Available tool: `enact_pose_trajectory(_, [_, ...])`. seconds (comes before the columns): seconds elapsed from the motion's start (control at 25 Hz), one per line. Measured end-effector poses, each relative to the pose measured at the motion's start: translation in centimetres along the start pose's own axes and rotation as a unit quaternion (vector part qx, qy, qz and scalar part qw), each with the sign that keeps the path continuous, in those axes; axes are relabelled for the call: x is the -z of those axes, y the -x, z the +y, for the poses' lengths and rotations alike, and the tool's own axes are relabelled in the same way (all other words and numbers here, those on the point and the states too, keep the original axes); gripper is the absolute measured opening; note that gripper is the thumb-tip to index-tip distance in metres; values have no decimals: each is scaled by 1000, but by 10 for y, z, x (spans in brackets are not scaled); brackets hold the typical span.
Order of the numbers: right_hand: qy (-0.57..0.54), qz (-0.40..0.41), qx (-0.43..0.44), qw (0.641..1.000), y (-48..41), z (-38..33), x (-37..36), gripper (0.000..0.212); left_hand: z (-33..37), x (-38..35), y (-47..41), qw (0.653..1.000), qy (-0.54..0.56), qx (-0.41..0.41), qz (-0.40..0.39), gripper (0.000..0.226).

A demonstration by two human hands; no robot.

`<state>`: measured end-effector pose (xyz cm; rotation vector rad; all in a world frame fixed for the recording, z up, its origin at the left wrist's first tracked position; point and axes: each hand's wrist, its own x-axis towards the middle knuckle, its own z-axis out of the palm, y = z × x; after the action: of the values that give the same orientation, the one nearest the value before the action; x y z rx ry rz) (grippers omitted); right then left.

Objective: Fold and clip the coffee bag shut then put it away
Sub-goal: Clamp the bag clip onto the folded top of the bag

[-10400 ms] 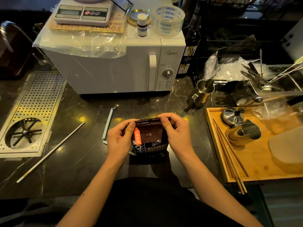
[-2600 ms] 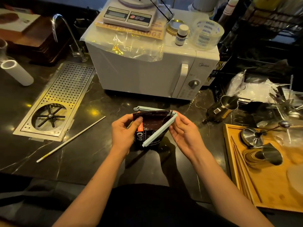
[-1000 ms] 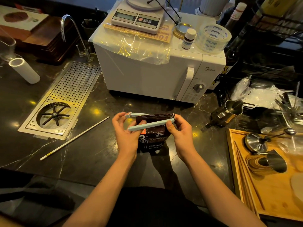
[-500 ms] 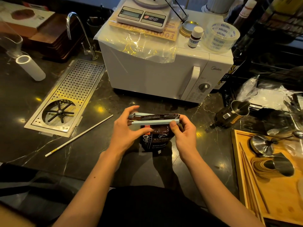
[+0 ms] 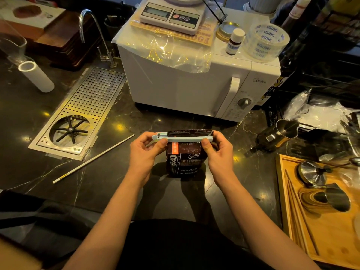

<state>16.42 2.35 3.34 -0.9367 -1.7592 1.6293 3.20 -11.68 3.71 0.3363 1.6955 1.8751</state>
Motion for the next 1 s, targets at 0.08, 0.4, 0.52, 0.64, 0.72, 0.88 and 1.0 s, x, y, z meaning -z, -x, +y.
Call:
enact_pose_trajectory(0.08, [4, 1, 1, 1000, -1, -1, 1, 14, 0, -1, 1, 1000, 0, -4, 0, 13])
enact_pose_trajectory(0.4, [35, -22, 12, 999, -5, -5, 4, 15, 4, 5, -3, 999, -36, 10, -32, 40])
enact_pose_trajectory(0.52, [49, -20, 20, 998, -7, -2, 7, 12, 5, 4, -4, 998, -64, 2, -30, 27])
enact_pose_trajectory(0.64, [51, -13, 17, 998, -6, -2, 6, 14, 6, 1, -4, 996, -89, -13, -9, 17])
enact_pose_trajectory(0.72, [43, -9, 10, 999, -6, -1, 5, 15, 6, 1, -5, 995, -99, -18, 0, 15])
enact_pose_trajectory(0.88, [50, -3, 7, 999, -7, 0, 4, 17, 5, 4, -8, 988, -146, -49, 4, 12])
enact_pose_trajectory(1.0, [62, 0, 8, 998, -7, -1, 4, 16, 8, 1, -5, 977, -195, -82, 6, 11])
